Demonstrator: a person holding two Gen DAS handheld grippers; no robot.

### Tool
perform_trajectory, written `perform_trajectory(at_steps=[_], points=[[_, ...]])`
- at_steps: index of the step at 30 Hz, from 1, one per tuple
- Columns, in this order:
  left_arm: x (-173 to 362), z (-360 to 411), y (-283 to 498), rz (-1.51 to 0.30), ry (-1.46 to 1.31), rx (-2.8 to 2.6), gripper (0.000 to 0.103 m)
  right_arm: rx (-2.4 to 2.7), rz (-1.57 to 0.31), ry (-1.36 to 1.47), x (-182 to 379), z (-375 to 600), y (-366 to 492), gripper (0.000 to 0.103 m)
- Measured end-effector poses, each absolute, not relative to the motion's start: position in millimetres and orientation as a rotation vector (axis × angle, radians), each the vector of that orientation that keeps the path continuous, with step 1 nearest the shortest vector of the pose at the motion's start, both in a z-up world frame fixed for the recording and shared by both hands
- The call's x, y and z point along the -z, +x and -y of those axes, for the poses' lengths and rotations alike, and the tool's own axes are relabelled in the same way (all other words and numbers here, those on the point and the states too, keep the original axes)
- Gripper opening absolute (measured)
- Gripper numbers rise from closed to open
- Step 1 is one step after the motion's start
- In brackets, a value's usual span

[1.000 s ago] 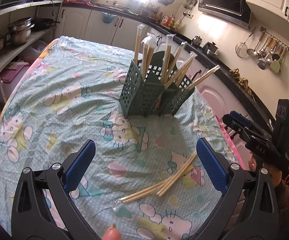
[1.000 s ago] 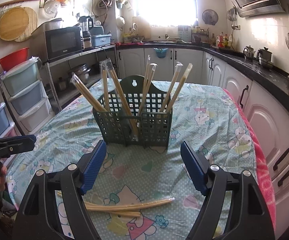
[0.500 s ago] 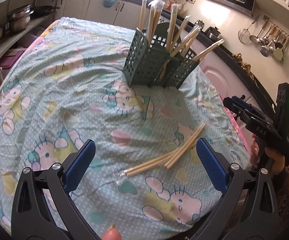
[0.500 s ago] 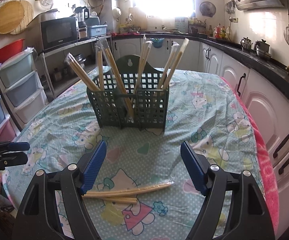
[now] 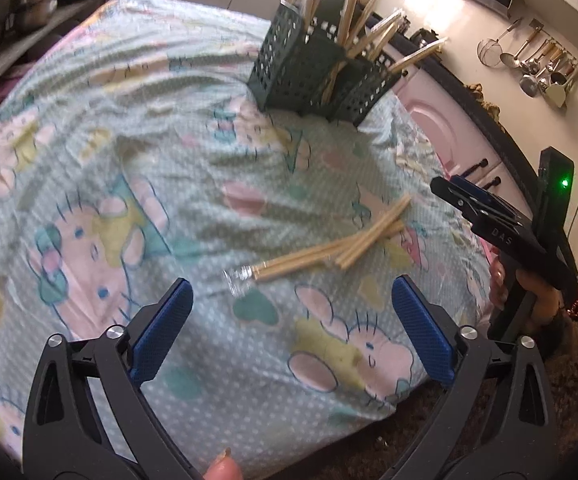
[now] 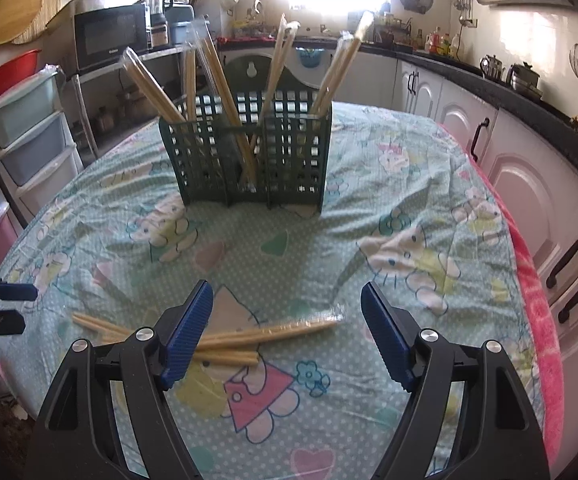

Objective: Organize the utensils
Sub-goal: 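Move both open tools down toward the last chopsticks on the sheet, then close the left gripper on a chopstick while the right gripper grasps another chopstick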

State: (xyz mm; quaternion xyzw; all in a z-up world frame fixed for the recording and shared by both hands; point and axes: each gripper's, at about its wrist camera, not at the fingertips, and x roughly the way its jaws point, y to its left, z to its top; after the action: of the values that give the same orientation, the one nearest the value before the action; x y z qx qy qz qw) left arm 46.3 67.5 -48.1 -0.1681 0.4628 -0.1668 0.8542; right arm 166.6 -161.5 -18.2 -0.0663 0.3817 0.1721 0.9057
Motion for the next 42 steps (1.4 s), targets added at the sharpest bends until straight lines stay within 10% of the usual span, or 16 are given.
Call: perform_trajectory(at_steps=[18,42], points=[[77.6,-78.8,69.6,-1.033,-0.576,0.358,0.053,-0.335,-0.94,-0.037,47.2,171.4,187.9,0.068],[87.8,-97.3,88.2,-1.022,-0.658,0.272,0.016,-0.267,-1.103,0.335,74.6,205.2,238.2,0.021]])
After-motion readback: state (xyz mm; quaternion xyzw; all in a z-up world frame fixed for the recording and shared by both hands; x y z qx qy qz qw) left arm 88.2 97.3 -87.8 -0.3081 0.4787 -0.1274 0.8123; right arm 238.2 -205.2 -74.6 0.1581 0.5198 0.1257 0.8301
